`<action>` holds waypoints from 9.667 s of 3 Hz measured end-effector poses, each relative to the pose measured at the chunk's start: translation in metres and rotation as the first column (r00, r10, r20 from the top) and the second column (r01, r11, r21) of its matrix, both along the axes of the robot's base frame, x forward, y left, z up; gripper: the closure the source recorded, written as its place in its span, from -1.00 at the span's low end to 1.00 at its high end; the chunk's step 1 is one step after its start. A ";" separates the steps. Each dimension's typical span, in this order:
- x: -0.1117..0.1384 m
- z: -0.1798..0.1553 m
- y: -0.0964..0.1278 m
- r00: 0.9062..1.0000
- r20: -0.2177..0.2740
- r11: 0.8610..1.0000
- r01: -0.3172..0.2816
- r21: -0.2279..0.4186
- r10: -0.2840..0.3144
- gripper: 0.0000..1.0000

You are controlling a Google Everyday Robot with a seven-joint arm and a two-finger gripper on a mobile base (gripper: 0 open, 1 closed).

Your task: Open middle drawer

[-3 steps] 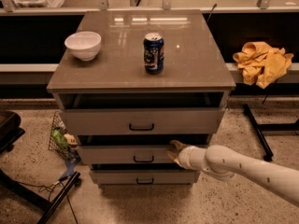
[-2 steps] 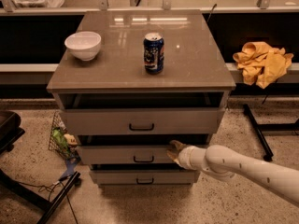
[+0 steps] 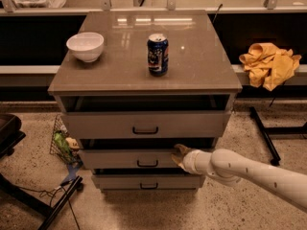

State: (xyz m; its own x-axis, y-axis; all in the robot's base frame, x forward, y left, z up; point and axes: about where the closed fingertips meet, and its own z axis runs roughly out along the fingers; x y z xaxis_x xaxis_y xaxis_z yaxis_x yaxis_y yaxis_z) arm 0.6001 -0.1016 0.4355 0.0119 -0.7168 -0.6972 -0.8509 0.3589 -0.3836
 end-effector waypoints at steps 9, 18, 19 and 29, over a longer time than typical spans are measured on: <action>-0.005 -0.019 0.004 0.998 -0.039 0.983 -0.053 -0.174 0.047 -0.50; -0.044 -0.010 -0.008 0.997 -0.073 0.994 -0.013 -0.112 0.005 1.00; -0.044 -0.010 -0.008 0.997 -0.073 0.994 -0.013 -0.112 0.005 1.00; -0.085 -0.024 -0.024 0.977 -0.198 0.987 0.043 -0.154 -0.073 0.25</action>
Offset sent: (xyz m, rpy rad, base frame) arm 0.0000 0.0000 0.0000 0.0000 0.0000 0.0000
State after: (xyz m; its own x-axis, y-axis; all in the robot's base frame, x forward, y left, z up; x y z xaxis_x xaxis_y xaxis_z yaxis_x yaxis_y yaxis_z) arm 0.5153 -0.1257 0.4115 -0.1629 -0.8075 -0.5669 -0.8958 0.3619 -0.2581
